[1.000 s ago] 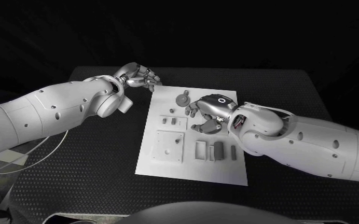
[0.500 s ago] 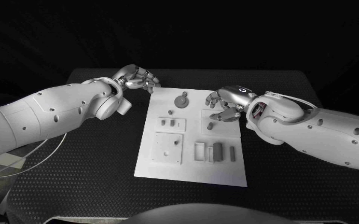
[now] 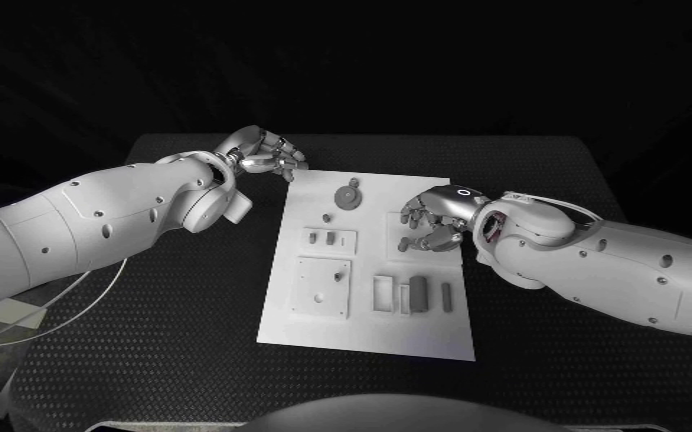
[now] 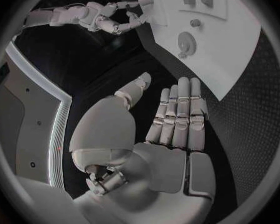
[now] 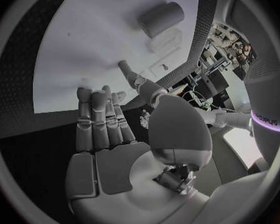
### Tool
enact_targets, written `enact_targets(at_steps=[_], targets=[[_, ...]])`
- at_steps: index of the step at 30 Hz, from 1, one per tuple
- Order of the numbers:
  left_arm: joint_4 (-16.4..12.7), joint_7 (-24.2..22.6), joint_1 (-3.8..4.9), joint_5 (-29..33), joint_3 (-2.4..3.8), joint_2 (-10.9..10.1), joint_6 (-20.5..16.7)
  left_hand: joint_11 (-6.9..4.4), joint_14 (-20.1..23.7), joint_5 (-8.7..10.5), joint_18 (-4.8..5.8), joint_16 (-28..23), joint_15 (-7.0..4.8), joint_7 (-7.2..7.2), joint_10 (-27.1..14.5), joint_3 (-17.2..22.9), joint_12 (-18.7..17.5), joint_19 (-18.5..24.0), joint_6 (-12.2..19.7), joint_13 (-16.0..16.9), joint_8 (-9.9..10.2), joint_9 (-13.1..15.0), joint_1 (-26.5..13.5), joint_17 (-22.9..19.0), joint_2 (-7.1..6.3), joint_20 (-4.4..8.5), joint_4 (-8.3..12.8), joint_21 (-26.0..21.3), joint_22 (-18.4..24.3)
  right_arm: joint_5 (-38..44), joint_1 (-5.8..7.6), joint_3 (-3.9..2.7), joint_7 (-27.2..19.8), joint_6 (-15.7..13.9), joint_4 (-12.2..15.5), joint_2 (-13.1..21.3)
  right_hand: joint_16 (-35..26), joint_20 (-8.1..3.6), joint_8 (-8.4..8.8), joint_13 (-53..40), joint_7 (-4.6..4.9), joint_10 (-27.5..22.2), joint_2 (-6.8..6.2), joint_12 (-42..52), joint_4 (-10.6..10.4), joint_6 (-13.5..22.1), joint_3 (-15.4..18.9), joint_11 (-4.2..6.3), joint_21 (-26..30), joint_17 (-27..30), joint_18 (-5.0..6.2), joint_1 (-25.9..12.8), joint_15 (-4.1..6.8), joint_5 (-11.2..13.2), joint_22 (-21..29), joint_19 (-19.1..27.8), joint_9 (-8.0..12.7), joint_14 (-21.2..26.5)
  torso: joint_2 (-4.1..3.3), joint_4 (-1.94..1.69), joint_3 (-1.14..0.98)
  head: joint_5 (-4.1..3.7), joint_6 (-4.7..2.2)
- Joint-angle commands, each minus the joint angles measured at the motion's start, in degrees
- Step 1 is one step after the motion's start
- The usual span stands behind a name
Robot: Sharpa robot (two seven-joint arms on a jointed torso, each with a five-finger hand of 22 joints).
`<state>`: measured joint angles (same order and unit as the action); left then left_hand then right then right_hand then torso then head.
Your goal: Assemble the parts on the task board
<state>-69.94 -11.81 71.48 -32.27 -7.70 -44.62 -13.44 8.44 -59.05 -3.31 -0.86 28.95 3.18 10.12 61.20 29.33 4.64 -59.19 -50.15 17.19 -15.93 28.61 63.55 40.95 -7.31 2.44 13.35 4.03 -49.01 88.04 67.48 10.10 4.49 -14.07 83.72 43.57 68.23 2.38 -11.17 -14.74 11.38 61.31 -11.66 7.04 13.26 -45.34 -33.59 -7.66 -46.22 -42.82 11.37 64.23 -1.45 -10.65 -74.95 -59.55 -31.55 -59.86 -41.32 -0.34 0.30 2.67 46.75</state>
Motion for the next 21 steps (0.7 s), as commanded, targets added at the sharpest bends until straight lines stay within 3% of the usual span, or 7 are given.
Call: enact_targets(at_steps=[1,10,13,17,21], targets=[[-0.07,-0.58,0.04,-0.04,0.04,0.10,0.73,0.27,-0.17,-0.28,-0.01,-0.37,0.13,0.00,0.15,-0.35,-0.04,-0.04,0.28,-0.06,-0.25,-0.05,0.20,0.08,0.05,-0.08,-0.10,-0.06,0.08,3.67,-0.50,0.36,1.04,2.75,-0.41,-0.53,-0.02,0.23,0.38,0.08,-0.02,-0.49,-0.73,-0.03,-0.26,0.60,0.26,-0.20,0.27,0.09,3.63,-0.18,-0.01,0.28,-0.92,0.39,0.22,0.37,-0.03,-0.14,-0.01,0.10,0.25],[0.08,-0.54,0.04,-0.04,0.04,0.13,0.95,0.28,-0.19,-0.28,-0.01,-0.43,0.13,0.01,0.14,-0.37,-0.04,-0.03,0.30,-0.07,-0.25,-0.07,0.18,0.15,0.05,-0.09,-0.11,-0.06,0.09,6.80,-1.78,0.55,0.86,1.69,-0.03,-1.22,0.36,0.24,-0.18,0.02,-1.01,-0.45,-0.66,0.16,-0.18,0.12,0.12,-0.17,0.22,0.29,3.63,0.32,0.01,0.28,-1.00,0.50,0.41,0.58,-0.02,-0.10,0.06,0.00,0.41],[0.06,-0.58,0.03,-0.04,0.04,0.13,0.97,0.28,-0.20,-0.28,-0.01,-0.44,0.13,0.01,0.14,-0.36,-0.05,-0.04,0.30,-0.07,-0.25,-0.07,0.18,0.16,0.06,-0.09,-0.12,-0.05,0.10,6.80,-1.83,0.55,0.72,1.37,0.42,-1.33,0.63,0.17,-1.02,-0.29,-0.24,0.60,-0.16,0.85,0.01,-1.26,0.22,0.29,0.04,0.42,3.63,0.50,0.43,0.30,-1.04,0.31,0.33,0.43,-0.01,-0.11,0.01,0.07,0.43],[0.09,-0.59,0.03,-0.04,0.04,0.07,1.06,0.28,-0.23,-0.28,-0.02,-0.46,0.12,0.01,0.15,-0.36,-0.04,-0.06,0.30,-0.07,-0.25,-0.08,0.18,0.21,0.11,-0.08,-0.13,-0.04,0.10,6.82,-1.92,0.56,0.88,-0.11,0.76,-1.56,0.83,-0.02,-1.69,-0.63,-0.39,1.79,0.88,1.58,0.49,-2.36,0.17,0.81,-0.18,0.68,3.63,1.03,0.95,0.27,-1.03,-0.04,0.43,0.09,-0.01,-0.08,0.03,0.15,0.42],[0.22,-0.59,0.02,-0.04,0.03,0.13,1.22,0.28,-0.26,-0.28,-0.02,-0.47,0.12,0.01,0.16,-0.36,-0.04,-0.08,0.30,-0.07,-0.26,-0.08,0.16,0.25,0.13,-0.08,-0.16,-0.03,0.10,7.65,-2.03,0.56,1.41,-1.12,0.85,-1.70,1.07,-0.40,-2.93,-1.19,-1.14,3.99,2.99,2.79,1.01,-4.61,0.11,1.70,-0.56,1.11,3.63,1.38,1.82,0.26,-0.98,-0.91,0.41,-0.94,-0.02,0.00,0.02,0.13,0.25]])
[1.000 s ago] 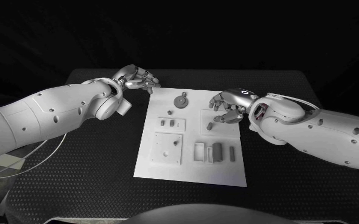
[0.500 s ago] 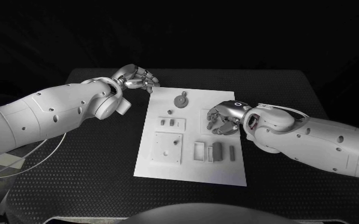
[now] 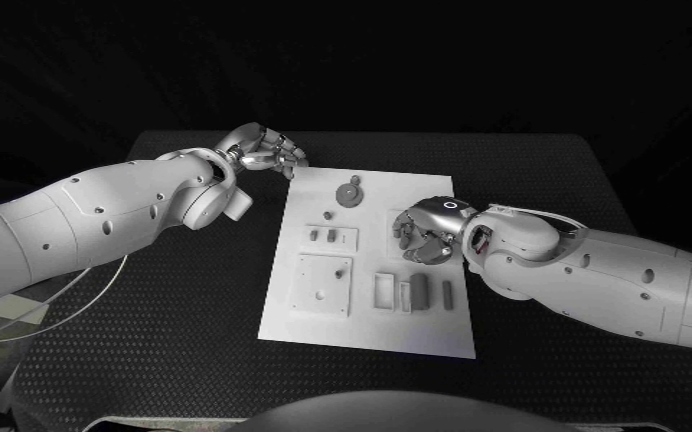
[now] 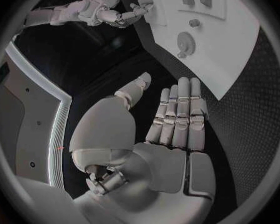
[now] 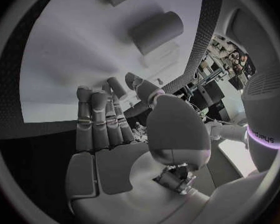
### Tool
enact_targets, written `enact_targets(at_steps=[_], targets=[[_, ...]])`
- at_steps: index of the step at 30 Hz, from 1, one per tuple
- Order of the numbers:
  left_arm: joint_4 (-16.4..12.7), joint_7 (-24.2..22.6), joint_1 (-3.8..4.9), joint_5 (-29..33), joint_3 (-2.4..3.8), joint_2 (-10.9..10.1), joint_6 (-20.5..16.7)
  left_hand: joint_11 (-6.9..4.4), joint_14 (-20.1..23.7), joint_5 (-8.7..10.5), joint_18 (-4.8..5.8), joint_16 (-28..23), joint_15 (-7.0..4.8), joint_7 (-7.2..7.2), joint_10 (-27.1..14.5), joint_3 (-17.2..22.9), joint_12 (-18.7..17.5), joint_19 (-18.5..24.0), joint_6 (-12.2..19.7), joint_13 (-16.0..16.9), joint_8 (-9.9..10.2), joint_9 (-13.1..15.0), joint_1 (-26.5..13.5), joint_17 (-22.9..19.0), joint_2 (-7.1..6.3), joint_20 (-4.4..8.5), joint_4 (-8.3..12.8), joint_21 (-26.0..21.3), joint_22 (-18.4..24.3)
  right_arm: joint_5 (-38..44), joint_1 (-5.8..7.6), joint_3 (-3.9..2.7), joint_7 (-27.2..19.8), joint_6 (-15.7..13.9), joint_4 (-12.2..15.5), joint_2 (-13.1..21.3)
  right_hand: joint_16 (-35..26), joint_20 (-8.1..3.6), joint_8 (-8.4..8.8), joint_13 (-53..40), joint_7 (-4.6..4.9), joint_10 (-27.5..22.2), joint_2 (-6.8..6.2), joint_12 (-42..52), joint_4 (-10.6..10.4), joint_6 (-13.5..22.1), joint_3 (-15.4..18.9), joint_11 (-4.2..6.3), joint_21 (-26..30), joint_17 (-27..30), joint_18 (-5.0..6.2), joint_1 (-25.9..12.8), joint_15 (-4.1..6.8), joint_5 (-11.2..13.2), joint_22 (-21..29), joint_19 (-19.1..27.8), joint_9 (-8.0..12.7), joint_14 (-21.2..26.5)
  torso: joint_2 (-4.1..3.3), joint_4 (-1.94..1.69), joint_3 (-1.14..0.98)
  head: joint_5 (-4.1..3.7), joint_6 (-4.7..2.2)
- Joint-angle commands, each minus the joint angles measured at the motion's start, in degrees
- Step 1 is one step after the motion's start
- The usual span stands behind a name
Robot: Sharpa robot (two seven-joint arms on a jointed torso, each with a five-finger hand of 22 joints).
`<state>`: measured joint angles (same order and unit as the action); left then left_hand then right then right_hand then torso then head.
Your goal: Assemble the parts on the task board
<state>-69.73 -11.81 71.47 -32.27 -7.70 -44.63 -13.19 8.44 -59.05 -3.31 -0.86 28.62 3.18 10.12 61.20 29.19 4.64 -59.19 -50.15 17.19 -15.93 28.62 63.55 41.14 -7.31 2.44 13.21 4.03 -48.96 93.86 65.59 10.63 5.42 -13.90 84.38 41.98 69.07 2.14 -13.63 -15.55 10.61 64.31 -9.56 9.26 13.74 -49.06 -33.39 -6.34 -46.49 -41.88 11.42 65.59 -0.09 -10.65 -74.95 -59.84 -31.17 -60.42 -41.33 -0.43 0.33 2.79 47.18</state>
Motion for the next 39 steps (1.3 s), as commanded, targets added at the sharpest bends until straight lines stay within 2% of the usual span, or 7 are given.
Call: enact_targets(at_steps=[1,20,23,25,26,28,39], targets=[[0.00,-0.59,0.03,-0.04,0.03,0.14,1.00,0.28,-0.27,-0.28,-0.02,-0.14,0.11,0.01,0.16,-0.23,-0.04,-0.08,0.30,-0.08,-0.26,-0.09,0.15,0.08,0.14,-0.08,-0.03,-0.02,0.06,1.97,-0.14,0.03,0.54,-1.39,0.19,-0.14,0.20,-0.21,-0.60,-0.43,-0.47,1.20,1.06,0.68,0.68,-1.14,-0.08,0.49,-0.31,0.26,3.58,0.05,0.56,0.26,-0.96,-0.72,0.06,-0.51,-0.01,0.09,-0.02,0.01,-0.18],[0.03,-0.50,0.03,0.07,0.02,-0.04,1.26,0.29,-0.38,-0.28,-0.03,-0.25,0.09,0.03,0.12,-0.26,-0.07,-0.14,0.34,-0.10,-0.26,-0.12,0.02,0.27,0.27,-0.07,-0.17,0.01,0.08,3.03,-0.19,0.03,1.01,-4.14,0.49,-0.29,0.12,-0.84,-2.41,-1.30,-2.08,4.43,6.02,2.03,1.93,-5.10,-0.72,1.84,-0.62,1.29,3.58,-0.40,1.89,0.21,-0.90,-2.14,0.12,-2.30,0.00,0.02,-0.03,-0.12,-0.14],[0.04,-0.45,0.03,0.07,0.02,-0.05,1.24,0.30,-0.39,-0.27,-0.03,-0.28,0.09,0.03,0.10,-0.27,-0.08,-0.14,0.36,-0.11,-0.25,-0.13,-0.01,0.30,0.26,-0.06,-0.19,0.01,0.08,3.21,-0.19,0.02,1.10,-4.11,0.51,-0.29,0.15,-0.98,-3.05,-1.89,-2.58,5.29,8.00,2.57,2.27,-6.33,-0.90,2.25,-0.75,1.42,3.58,-0.52,2.30,0.21,-0.96,-2.40,-0.14,-2.62,-0.01,0.00,-0.03,-0.12,-0.11],[0.06,-0.45,0.03,0.08,0.02,-0.06,1.27,0.31,-0.41,-0.27,-0.04,-0.32,0.09,0.06,0.07,-0.29,-0.10,-0.14,0.44,-0.12,-0.21,-0.16,-0.03,0.35,0.23,-0.06,-0.20,0.01,0.09,3.42,-0.19,0.02,1.23,-3.97,0.49,-0.28,0.14,-1.09,-3.39,-2.28,-2.83,5.63,10.13,2.79,2.69,-6.88,-1.28,2.46,-0.81,1.51,3.58,-0.46,2.51,0.17,-1.00,-2.46,-0.40,-2.77,0.00,0.01,-0.03,-0.13,-0.11],[0.06,-0.45,0.03,0.08,0.02,-0.06,1.28,0.31,-0.41,-0.27,-0.04,-0.33,0.09,0.07,0.06,-0.30,-0.10,-0.14,0.46,-0.12,-0.20,-0.17,-0.04,0.37,0.22,-0.06,-0.20,0.01,0.09,3.57,-0.19,0.02,1.30,-3.92,0.48,-0.27,0.08,-1.06,-3.40,-2.39,-2.82,5.66,9.73,2.79,2.16,-6.97,-2.69,2.43,-0.68,1.58,3.56,0.02,2.55,-0.04,-0.91,-2.43,-0.43,-2.79,0.00,0.02,-0.02,-0.14,-0.12],[0.06,-0.45,0.03,0.09,0.02,-0.06,1.31,0.31,-0.42,-0.27,-0.04,-0.34,0.09,0.07,0.06,-0.30,-0.11,-0.14,0.48,-0.12,-0.19,-0.17,-0.04,0.39,0.23,-0.06,-0.21,0.01,0.10,3.83,-0.19,0.02,1.46,-3.86,0.44,-0.23,0.08,-1.00,-3.36,-2.94,-2.96,5.83,7.46,2.84,-0.69,-7.28,-8.99,2.55,-0.75,1.75,3.58,0.77,2.57,0.08,-0.95,-2.95,-0.55,-3.13,0.01,0.02,-0.01,-0.14,-0.10],[0.13,-0.38,0.03,0.09,0.02,-0.06,1.37,0.32,-0.44,-0.27,-0.05,-0.44,0.09,0.12,0.02,-0.32,-0.13,-0.14,0.60,-0.14,-0.14,-0.21,-0.08,0.50,0.20,-0.05,-0.23,0.01,0.12,4.63,-0.19,0.01,2.19,-3.81,0.41,0.30,0.42,-1.33,-3.82,-3.62,-3.31,6.57,7.45,3.26,-0.41,-8.06,-9.93,2.90,-1.31,1.66,3.58,0.39,2.90,0.19,-1.15,-3.39,-1.02,-3.59,0.02,0.01,-0.01,-0.13,0.02]])
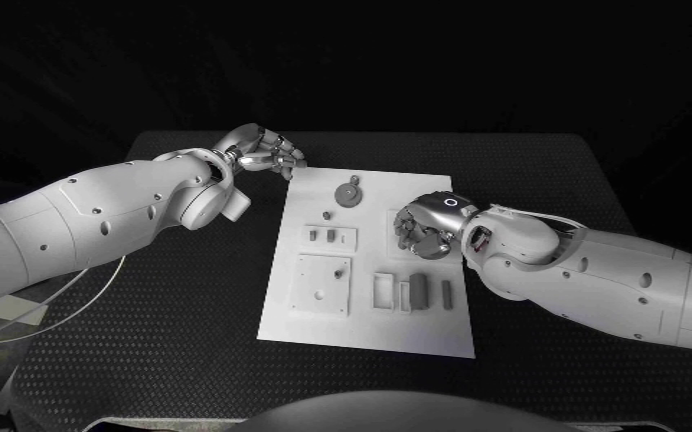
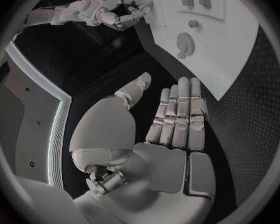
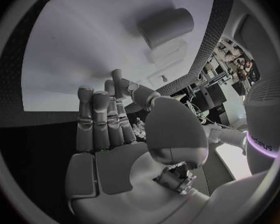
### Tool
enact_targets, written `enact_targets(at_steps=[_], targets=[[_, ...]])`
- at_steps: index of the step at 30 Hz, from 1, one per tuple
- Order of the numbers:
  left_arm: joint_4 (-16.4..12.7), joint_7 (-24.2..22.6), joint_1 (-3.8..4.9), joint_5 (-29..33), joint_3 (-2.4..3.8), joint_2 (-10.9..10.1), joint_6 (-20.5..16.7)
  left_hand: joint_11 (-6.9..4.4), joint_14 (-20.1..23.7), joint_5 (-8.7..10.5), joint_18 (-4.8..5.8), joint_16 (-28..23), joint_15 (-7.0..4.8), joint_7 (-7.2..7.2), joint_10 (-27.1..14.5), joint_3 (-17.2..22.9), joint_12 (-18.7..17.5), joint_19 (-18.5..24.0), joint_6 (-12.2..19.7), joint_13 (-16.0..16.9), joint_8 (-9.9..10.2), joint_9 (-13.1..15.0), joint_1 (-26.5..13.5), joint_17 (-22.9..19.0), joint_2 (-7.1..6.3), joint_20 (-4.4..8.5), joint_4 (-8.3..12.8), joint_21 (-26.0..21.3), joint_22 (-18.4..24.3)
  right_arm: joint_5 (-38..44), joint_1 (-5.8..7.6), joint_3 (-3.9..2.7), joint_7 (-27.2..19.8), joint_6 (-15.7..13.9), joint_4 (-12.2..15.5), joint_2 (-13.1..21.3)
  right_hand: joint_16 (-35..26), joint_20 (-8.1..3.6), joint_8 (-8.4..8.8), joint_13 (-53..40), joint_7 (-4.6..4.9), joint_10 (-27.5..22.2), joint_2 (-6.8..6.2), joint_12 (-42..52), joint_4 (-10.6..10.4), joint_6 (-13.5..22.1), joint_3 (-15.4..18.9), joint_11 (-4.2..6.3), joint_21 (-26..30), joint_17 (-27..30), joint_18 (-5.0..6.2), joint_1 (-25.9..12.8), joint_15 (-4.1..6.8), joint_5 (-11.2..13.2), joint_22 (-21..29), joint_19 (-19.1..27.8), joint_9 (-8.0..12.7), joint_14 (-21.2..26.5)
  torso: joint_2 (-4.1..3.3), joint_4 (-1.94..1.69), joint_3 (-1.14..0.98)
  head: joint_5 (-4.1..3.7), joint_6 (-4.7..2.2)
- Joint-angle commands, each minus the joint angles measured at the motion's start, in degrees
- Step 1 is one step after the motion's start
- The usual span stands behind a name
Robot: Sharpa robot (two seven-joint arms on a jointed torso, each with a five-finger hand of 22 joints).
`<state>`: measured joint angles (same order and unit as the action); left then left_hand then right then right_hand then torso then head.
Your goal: Assemble the parts on the task board
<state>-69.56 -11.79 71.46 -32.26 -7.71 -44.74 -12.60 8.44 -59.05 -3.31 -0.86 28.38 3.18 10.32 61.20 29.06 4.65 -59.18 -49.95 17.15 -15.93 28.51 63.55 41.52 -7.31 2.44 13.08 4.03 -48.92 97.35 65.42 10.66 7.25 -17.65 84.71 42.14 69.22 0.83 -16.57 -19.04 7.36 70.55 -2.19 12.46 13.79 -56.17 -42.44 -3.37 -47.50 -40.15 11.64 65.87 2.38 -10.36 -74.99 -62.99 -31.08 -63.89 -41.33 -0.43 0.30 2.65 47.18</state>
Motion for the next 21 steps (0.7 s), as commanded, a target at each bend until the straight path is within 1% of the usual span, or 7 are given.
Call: enact_targets(at_steps=[1,9,13,21], targets=[[-0.04,-0.41,0.04,0.07,0.03,0.05,0.79,0.33,-0.45,-0.27,-0.05,-0.23,0.09,-0.07,0.01,-0.20,-0.14,-0.15,0.43,-0.10,-0.12,-0.11,-0.08,0.13,0.19,-0.05,-0.11,0.01,0.08,1.14,-0.02,-0.02,0.37,-0.14,0.13,0.26,0.29,-0.05,-0.89,-0.16,-0.08,0.38,0.08,0.08,-0.44,-0.98,-0.91,-0.05,-0.33,-0.07,3.36,0.08,0.45,-0.09,-1.11,-0.27,-1.14,-0.14,0.01,0.01,0.01,0.01,0.02],[0.02,-0.40,0.03,0.07,0.03,0.09,0.84,0.34,-0.47,-0.28,-0.05,-0.30,0.09,-0.03,-0.01,-0.20,-0.15,-0.15,0.49,-0.11,-0.10,-0.13,-0.10,0.21,0.20,-0.05,-0.13,0.01,0.09,-0.75,-0.02,-0.03,-0.54,-1.14,0.69,0.58,0.38,-0.15,-0.99,-0.36,-0.15,0.59,-0.02,0.19,-0.43,-1.15,-1.00,0.06,-0.51,-0.09,3.36,-0.15,0.56,-0.07,-1.11,-0.46,-1.28,-0.33,0.01,0.03,0.00,-0.06,-0.04],[0.09,-0.40,0.03,0.07,0.03,0.13,0.86,0.34,-0.48,-0.28,-0.05,-0.33,0.09,-0.03,-0.01,-0.20,-0.15,-0.15,0.50,-0.11,-0.10,-0.14,-0.11,0.25,0.21,-0.05,-0.14,0.01,0.10,-1.38,-0.01,-0.06,-0.82,-1.70,1.67,1.17,0.42,-0.22,-1.04,-0.46,-0.19,0.70,-0.07,0.24,-0.42,-1.23,-1.05,0.12,-0.61,-0.10,3.36,-0.24,0.63,-0.07,-1.10,-0.59,-1.36,-0.47,0.00,0.00,-0.01,-0.09,0.00],[0.17,-0.36,0.03,0.07,0.03,0.13,0.84,0.34,-0.49,-0.28,-0.05,-0.39,0.09,-0.02,-0.02,-0.21,-0.16,-0.15,0.53,-0.12,-0.10,-0.15,-0.12,0.31,0.21,-0.05,-0.16,0.01,0.11,-1.49,0.00,-0.33,-0.69,-2.24,3.10,1.89,0.47,-0.37,-1.15,-0.65,-0.28,0.88,-0.21,0.32,-0.39,-1.40,-1.15,0.23,-0.78,-0.09,3.36,-0.35,0.74,-0.07,-1.08,-0.82,-1.51,-0.74,0.01,0.01,0.06,-0.17,0.05]])
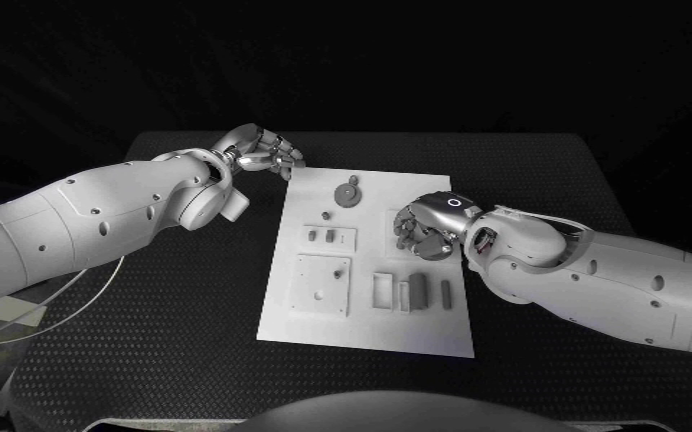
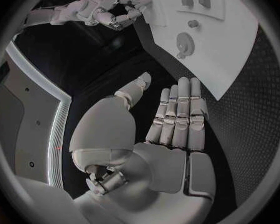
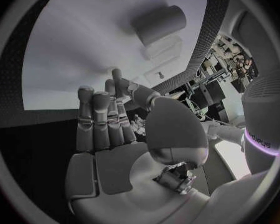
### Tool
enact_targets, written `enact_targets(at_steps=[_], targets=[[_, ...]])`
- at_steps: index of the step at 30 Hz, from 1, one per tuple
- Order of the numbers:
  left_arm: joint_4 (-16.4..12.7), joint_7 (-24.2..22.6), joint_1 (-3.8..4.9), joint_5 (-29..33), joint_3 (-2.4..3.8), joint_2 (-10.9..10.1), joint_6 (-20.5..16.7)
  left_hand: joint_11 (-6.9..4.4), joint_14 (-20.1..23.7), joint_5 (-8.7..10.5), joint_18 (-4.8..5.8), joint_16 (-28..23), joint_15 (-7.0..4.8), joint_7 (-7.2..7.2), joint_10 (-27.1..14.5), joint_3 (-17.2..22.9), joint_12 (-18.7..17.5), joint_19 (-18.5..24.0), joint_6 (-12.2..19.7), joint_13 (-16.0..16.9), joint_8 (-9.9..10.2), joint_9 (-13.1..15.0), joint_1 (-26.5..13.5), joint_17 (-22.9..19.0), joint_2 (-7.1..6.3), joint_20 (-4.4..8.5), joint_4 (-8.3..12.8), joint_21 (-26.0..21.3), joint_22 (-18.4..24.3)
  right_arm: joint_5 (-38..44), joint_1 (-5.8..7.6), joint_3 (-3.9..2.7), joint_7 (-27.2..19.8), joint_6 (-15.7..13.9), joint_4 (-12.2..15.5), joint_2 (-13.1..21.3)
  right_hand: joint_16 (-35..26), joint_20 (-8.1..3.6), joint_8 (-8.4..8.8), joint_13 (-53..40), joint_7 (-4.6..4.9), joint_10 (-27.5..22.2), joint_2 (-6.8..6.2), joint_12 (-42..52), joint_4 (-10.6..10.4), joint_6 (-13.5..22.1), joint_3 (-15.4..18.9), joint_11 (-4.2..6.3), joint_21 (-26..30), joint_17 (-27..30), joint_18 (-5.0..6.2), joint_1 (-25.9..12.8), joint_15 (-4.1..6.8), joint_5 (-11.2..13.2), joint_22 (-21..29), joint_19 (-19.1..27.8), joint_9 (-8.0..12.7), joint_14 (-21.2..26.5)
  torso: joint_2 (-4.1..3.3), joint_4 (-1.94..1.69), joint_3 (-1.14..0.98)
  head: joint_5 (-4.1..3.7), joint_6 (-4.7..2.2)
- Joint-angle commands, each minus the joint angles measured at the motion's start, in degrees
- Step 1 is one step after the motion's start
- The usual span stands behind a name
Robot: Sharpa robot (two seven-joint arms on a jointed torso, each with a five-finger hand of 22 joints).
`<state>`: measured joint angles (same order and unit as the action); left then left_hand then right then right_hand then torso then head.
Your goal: Assemble the parts on the task board
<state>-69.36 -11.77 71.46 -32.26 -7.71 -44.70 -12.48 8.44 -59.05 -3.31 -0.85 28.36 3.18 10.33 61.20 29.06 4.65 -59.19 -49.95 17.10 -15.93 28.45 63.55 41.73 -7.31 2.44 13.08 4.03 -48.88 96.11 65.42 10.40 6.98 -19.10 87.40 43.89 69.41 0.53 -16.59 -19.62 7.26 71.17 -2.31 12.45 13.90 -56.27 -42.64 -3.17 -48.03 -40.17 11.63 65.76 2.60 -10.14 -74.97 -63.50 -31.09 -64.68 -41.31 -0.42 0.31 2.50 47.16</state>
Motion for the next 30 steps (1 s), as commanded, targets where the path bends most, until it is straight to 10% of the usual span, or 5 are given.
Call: enact_targets(at_steps=[1,20,30], targets=[[-0.02,-0.38,0.03,0.07,0.03,0.08,0.71,0.34,-0.49,-0.28,-0.05,-0.36,0.09,-0.02,-0.03,-0.21,-0.16,-0.15,0.53,-0.07,-0.10,-0.09,-0.12,0.11,0.20,-0.05,-0.16,0.01,0.06,-0.25,0.00,-0.14,-0.37,-0.87,0.59,0.24,0.28,-0.08,-1.14,-0.08,-0.19,0.27,-0.10,0.34,-0.49,-1.32,-0.95,0.03,-0.26,-0.08,3.37,-0.25,0.53,-0.29,-1.11,-0.32,-1.51,0.03,0.00,0.00,0.05,-0.03,0.07],[0.10,-0.30,0.03,0.07,0.03,0.06,0.57,0.35,-0.52,-0.28,-0.05,-0.48,0.09,-0.01,-0.05,-0.20,-0.17,-0.14,0.55,-0.08,-0.11,-0.11,-0.12,0.23,0.22,-0.06,-0.19,0.00,0.09,2.28,0.17,-2.52,0.37,-1.02,6.24,0.95,0.43,-0.36,-1.31,-0.41,-0.35,0.62,-0.42,0.47,-0.46,-1.63,-1.14,0.23,-0.60,-0.11,3.37,-0.31,0.73,-0.29,-1.10,-0.75,-1.79,-0.47,0.00,0.04,0.02,0.28,0.05],[-0.10,-0.26,0.03,0.75,0.04,0.46,0.60,0.36,-0.52,-0.28,-0.05,-0.55,0.10,0.00,-0.06,-0.21,-0.17,-0.13,0.56,-0.09,-0.11,-0.12,-0.13,0.30,0.22,-0.06,-0.22,0.00,0.10,2.19,0.26,-2.57,-0.58,0.82,6.87,-3.82,0.44,-0.43,-1.32,-0.47,-0.37,0.68,-0.39,0.48,-0.47,-1.66,-1.20,0.26,-0.67,-0.10,3.37,-0.31,0.76,-0.29,-1.10,-0.84,-1.84,-0.57,0.09,0.05,0.10,0.76,-0.19]])
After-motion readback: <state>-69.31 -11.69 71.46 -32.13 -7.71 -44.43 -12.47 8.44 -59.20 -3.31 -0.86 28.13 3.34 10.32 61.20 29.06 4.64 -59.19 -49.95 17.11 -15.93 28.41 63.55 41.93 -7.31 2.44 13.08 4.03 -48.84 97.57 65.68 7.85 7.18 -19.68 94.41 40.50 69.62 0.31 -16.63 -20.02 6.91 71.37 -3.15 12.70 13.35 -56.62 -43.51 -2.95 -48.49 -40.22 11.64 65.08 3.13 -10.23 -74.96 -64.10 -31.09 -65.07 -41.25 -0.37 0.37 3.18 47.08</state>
